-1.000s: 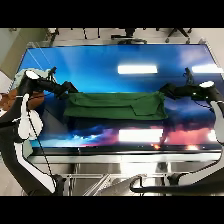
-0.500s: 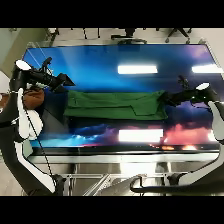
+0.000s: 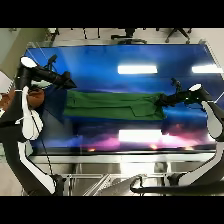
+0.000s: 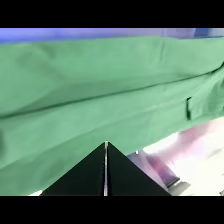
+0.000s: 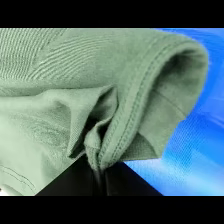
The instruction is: Fold the shirts.
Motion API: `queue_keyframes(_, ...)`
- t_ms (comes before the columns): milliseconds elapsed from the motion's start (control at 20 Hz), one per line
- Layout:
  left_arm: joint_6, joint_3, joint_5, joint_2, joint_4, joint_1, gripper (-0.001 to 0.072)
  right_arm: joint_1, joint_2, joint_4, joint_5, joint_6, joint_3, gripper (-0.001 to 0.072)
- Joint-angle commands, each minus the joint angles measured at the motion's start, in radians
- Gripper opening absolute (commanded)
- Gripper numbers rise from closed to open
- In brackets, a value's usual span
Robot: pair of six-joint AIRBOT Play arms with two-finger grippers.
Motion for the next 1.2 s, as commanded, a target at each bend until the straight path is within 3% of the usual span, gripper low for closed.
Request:
queue_keyframes(0,-0.004,0.001,0.117,-0.023,0.002,-0.122,0.0018,-0.006,0.059,0.029,0.089,-0.006,0.045,0.0019)
queue_keyframes(250,-0.005,0.0,0.304,-0.171,0.001,-0.415,0.0018,-0.022,0.189,0.064,0.222,0.02,0.21,0.0018)
queue_keyframes(400,-0.019,0.0,0.492,-0.245,0.001,-0.576,0.0018,-0.021,0.227,0.074,0.314,0.058,0.338,0.0018)
queue_keyframes(650,-0.045,0.0,0.701,-0.291,-0.002,-0.716,0.0018,-0.019,0.237,0.093,0.373,0.107,0.405,0.0018)
queue_keyframes(800,-0.046,0.003,0.705,-0.294,-0.008,-0.728,0.0018,-0.019,0.237,0.125,0.386,0.107,0.405,0.0018)
queue_keyframes(950,-0.039,0.047,0.579,-0.245,-0.11,-0.671,0.0018,-0.019,0.235,0.126,0.386,0.113,0.405,0.0018)
queue_keyframes(1150,0.056,0.05,0.426,-0.032,-0.23,-0.505,0.0018,0.016,0.228,0.134,0.368,0.153,0.405,0.0019)
